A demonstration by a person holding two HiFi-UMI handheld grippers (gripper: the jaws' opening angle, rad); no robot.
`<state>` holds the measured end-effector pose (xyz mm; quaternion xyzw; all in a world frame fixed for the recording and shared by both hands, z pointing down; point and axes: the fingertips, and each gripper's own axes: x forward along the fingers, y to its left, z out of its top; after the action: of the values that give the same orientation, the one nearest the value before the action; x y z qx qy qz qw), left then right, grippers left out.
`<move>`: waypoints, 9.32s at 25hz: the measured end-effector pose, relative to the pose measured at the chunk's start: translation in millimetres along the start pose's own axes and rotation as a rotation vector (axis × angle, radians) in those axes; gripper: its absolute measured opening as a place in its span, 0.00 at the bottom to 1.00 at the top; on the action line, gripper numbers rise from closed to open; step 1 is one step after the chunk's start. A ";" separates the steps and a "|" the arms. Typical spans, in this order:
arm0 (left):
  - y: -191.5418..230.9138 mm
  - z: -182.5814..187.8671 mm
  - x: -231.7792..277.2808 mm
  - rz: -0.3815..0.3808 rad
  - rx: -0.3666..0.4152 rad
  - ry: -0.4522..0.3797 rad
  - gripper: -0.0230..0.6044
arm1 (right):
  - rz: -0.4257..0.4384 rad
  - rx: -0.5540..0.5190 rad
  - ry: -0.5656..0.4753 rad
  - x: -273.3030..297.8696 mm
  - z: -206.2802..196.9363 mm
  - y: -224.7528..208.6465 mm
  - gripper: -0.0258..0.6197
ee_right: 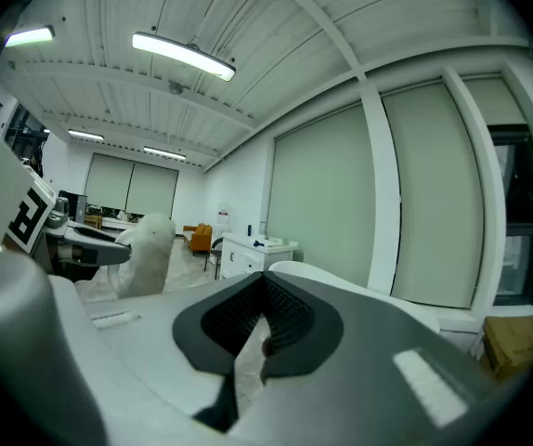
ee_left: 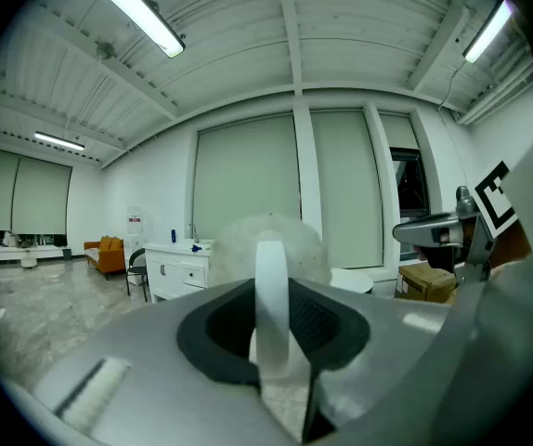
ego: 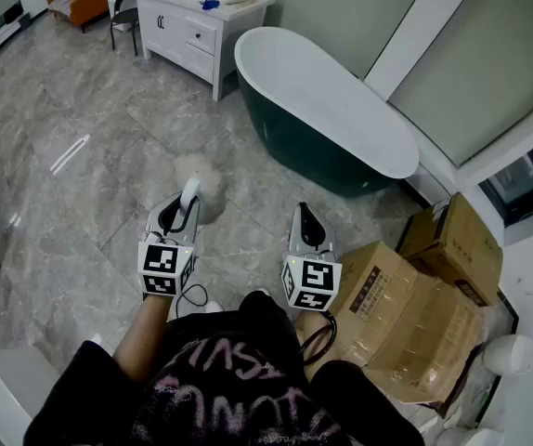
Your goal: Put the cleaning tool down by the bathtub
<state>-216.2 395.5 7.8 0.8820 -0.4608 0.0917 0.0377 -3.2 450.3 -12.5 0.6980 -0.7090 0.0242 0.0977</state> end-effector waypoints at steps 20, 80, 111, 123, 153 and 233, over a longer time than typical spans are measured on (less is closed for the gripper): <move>14.1 -21.3 3.7 0.023 -0.022 0.038 0.16 | 0.022 -0.008 0.020 13.9 -18.4 4.3 0.06; 193.9 -134.9 465.2 0.009 0.022 0.452 0.16 | 0.160 0.114 0.340 504.9 -133.4 -85.4 0.06; 205.2 -422.7 561.3 -0.017 -0.086 0.676 0.16 | 0.151 0.182 0.569 592.8 -392.3 -62.5 0.06; 206.2 -525.2 582.1 -0.018 -0.051 0.680 0.16 | 0.210 0.137 0.598 609.2 -510.2 -45.3 0.06; 230.3 -765.8 661.7 -0.023 0.006 0.649 0.17 | 0.230 0.139 0.577 688.6 -772.5 -14.4 0.06; 243.6 -709.4 689.2 -0.026 0.068 0.478 0.11 | 0.219 0.133 0.420 709.8 -723.1 -33.3 0.06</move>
<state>-120.9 -192.4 834.2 0.8418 -0.4242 0.3126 0.1169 101.0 -126.3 814.8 0.6014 -0.7415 0.2259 0.1935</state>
